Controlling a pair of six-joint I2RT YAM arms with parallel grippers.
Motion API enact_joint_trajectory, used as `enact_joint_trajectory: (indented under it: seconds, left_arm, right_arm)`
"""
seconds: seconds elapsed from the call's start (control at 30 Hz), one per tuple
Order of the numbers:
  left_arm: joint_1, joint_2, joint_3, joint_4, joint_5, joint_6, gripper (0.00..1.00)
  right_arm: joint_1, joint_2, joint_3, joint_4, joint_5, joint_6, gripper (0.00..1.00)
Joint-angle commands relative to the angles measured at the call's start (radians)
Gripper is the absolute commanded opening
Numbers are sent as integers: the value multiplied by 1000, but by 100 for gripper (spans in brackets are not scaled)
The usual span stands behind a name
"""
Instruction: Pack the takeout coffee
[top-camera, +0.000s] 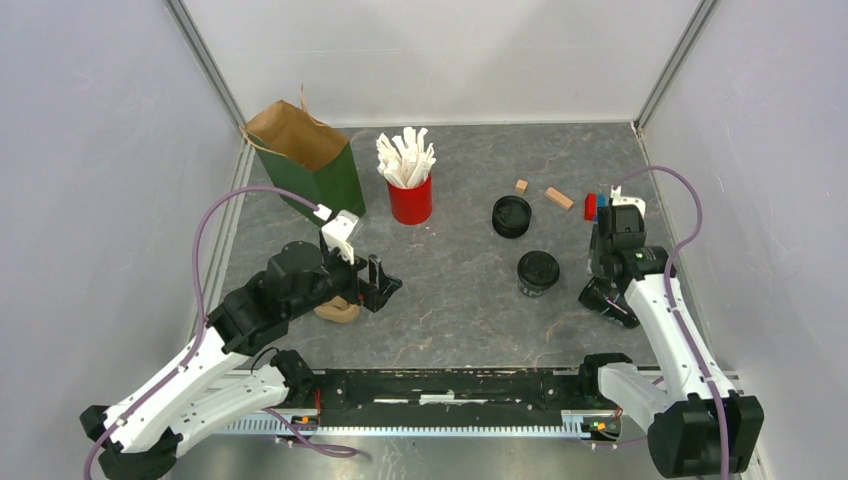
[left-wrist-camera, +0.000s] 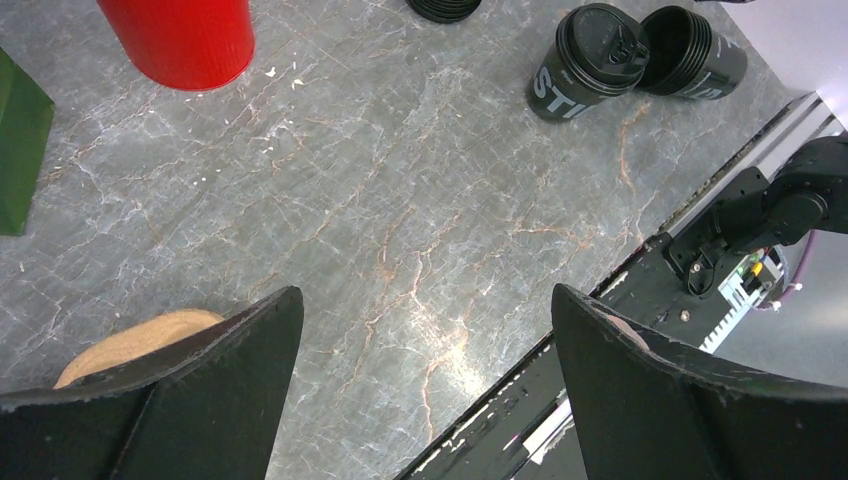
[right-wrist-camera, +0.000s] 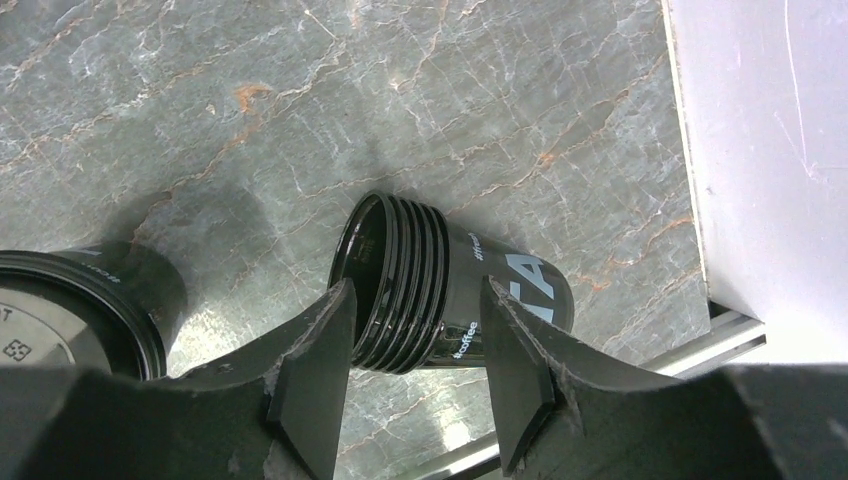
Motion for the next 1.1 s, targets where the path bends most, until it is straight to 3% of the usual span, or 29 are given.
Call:
enact_joint_trajectory:
  seconds: [0.0,0.7,0.93,1.07]
  left_arm:
    - [-4,-10,5,10,23,73,100]
    - [-4,-38,2,15,33,74,100]
    - [-4,-44,2,15,29,79,100]
    - [-4,-49,0,15,23,79,100]
  right_arm:
    - [11,10,23,0,97,57,56]
    - [134,318,84,-119,348,160,52]
    - [141,332,85,-122,355,151,28]
    - [141,331,100,-127,354,135,5]
